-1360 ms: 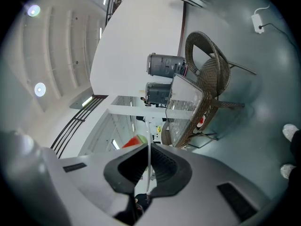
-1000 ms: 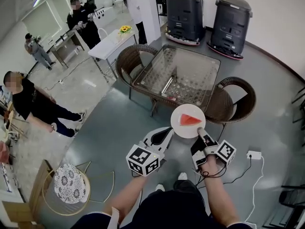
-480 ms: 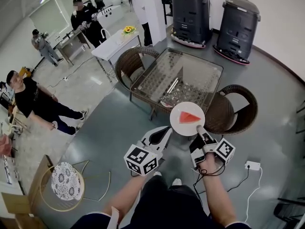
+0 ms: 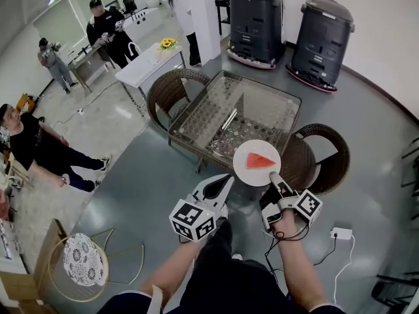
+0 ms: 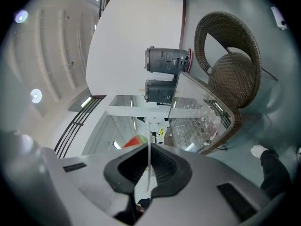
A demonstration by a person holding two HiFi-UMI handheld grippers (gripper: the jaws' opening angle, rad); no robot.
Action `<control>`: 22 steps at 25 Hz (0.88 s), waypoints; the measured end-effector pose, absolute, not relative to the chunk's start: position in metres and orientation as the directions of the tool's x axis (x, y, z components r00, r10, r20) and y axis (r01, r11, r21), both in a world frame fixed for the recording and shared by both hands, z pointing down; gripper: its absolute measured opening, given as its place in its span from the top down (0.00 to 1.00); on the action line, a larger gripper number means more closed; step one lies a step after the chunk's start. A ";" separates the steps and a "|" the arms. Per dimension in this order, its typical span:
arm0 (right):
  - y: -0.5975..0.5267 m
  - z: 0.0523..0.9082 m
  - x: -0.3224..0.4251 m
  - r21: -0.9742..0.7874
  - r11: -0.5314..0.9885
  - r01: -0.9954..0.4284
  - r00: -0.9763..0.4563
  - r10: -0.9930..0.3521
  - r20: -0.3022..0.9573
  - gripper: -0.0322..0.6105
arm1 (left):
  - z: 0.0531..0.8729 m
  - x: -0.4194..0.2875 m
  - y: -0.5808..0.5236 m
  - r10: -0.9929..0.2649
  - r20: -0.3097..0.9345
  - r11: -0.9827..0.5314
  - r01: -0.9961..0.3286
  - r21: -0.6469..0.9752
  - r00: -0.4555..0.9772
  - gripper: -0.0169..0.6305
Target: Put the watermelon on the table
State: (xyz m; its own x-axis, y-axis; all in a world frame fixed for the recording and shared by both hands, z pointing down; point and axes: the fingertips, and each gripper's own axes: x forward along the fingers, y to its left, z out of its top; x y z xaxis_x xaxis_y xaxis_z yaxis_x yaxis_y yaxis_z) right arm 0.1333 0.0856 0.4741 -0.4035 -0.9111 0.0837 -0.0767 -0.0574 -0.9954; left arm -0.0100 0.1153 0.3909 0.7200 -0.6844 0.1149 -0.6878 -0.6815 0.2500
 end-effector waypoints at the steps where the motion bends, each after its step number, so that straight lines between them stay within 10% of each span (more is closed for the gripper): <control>1: 0.079 0.475 0.135 -0.995 -0.058 -0.078 -0.399 -0.913 0.084 0.93 | 0.392 -0.008 0.107 -0.681 0.112 -0.685 -0.683 0.253 0.724 0.97; 22: -0.092 0.505 0.130 -0.986 -0.150 -0.073 -0.295 -0.941 0.165 0.93 | 0.419 -0.005 -0.093 -0.544 0.164 -0.768 -0.567 0.298 0.823 0.97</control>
State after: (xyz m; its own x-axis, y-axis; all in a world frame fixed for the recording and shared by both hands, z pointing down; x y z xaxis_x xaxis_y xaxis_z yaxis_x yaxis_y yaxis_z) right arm 0.1299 -0.0925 0.5054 -0.2953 -0.9410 0.1650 -0.0734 -0.1499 -0.9860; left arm -0.0048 -0.0926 0.4186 0.8232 -0.5437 0.1636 -0.5666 -0.7682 0.2979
